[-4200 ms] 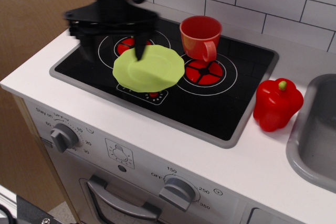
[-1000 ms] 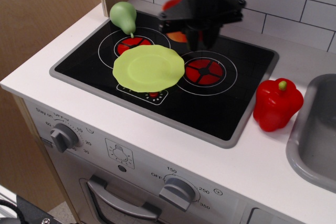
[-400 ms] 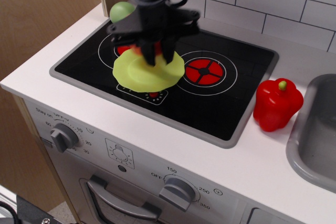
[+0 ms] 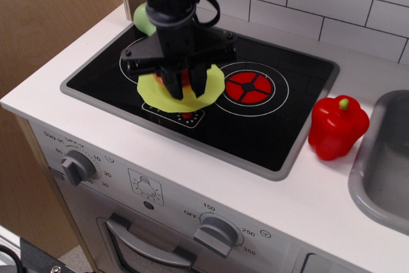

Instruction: Put cup on plate

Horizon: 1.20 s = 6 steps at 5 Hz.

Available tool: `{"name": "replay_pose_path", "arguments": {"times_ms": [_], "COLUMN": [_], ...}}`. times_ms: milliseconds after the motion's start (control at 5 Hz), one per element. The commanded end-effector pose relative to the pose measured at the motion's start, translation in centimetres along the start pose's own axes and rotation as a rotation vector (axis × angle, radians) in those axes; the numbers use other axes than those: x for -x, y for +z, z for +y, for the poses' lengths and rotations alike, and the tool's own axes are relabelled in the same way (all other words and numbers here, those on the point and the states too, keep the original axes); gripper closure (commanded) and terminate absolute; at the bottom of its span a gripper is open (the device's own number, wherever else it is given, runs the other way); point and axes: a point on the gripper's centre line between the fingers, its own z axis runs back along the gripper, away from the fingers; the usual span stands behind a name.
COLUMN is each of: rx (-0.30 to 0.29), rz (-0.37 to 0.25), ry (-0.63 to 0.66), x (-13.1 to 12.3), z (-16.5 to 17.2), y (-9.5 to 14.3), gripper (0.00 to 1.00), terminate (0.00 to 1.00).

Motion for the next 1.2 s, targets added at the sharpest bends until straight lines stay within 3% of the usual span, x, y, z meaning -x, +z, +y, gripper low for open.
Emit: {"name": "replay_pose_path", "arguments": {"times_ms": [0, 200, 600, 800, 1000], "rx": [0.046, 0.029, 0.034, 0.006, 0.006], "rz": [-0.063, -0.088, -0.102, -0.062, -0.062], "ry": [0.063, 0.085, 0.151, 0.126, 0.126], "x": [-1.4, -1.7, -2.3, -2.6, -2.6], "z": [-0.5, -0.6, -1.0, -1.6, -1.6], "y": [1.8, 2.0, 5.0, 5.6, 5.6], "gripper": [0.0, 0.0, 0.0, 0.0, 0.0], "terminate": [0.0, 0.0, 0.0, 0.0, 0.0]}}
